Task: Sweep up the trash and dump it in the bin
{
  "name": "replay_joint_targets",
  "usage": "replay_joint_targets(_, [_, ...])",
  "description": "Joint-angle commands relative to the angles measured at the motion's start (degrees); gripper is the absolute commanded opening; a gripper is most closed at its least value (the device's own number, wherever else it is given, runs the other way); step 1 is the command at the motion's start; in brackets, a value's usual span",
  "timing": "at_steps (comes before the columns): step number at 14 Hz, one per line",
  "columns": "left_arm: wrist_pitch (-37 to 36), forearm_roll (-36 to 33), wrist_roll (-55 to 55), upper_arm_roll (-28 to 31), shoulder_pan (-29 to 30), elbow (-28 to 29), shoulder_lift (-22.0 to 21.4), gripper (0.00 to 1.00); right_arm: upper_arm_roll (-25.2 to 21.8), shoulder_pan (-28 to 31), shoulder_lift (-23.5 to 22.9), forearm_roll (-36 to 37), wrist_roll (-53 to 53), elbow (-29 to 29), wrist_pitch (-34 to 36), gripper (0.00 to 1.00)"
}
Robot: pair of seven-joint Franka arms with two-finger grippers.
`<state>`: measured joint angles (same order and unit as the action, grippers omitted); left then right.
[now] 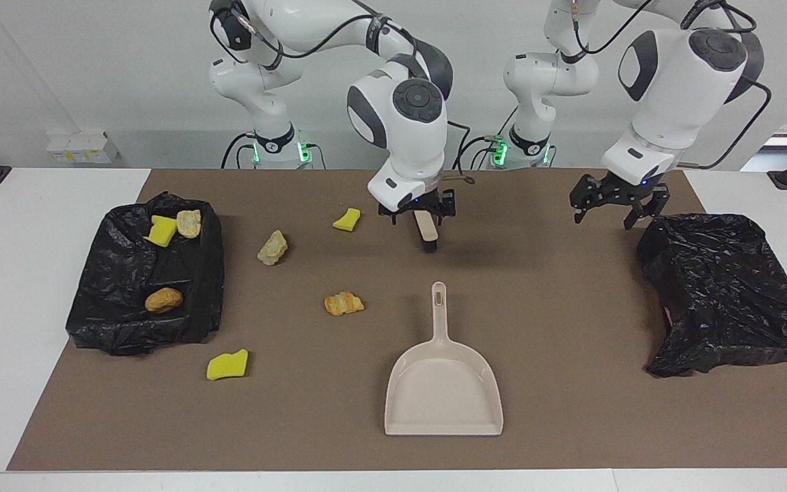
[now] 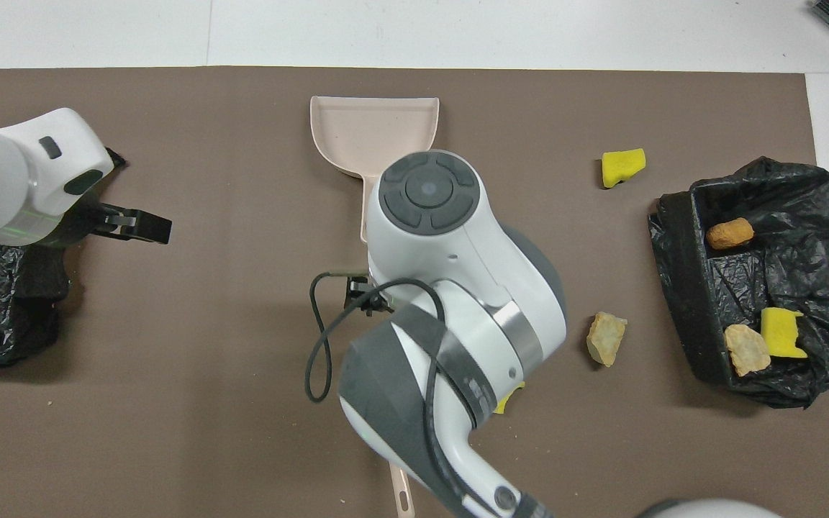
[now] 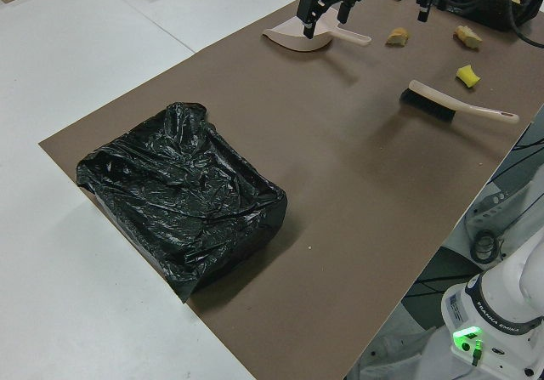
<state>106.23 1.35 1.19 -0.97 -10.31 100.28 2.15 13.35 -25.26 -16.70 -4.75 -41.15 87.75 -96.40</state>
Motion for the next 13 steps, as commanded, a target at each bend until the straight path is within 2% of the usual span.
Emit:
replay_joint_targets(1, [6.6,-0.6,-4.8,0.6,-3.4,0.4,2.5,1.0,0.4,-1.7,12.0,-2.1,0.2,18.7,-4.4,1.0])
replay_joint_targets(4, [12.6,-1.1,-8.7,0.7,-7.5,0.0,6.8,1.0,0.4,-3.7,21.2,-9.2,1.8,35.7,-16.5,1.0])
replay_joint_targets(5, [14.7,-1.2,-10.0,0.8,-9.4,-0.1,8.1,1.0,0.4,-5.1,22.0,-9.8,2.0,37.6,-17.3,1.0])
replay_joint_targets(8, [20.1,-1.3,-14.4,0.8,-12.8,-0.1,11.4,1.0,0.4,-9.7,21.4,-9.8,1.9,41.0,-20.1,1.0])
replay_joint_targets(12, [26.9,-1.3,-18.5,0.7,-16.3,-0.1,14.9,1.0,0.4,-14.5,17.2,-9.8,-1.1,43.9,-27.3,1.0])
replay_joint_targets(13, [28.5,-1.3,-18.9,0.7,-17.5,-0.1,16.0,1.0,0.4,-15.4,16.1,-9.8,-1.3,44.0,-28.9,0.94])
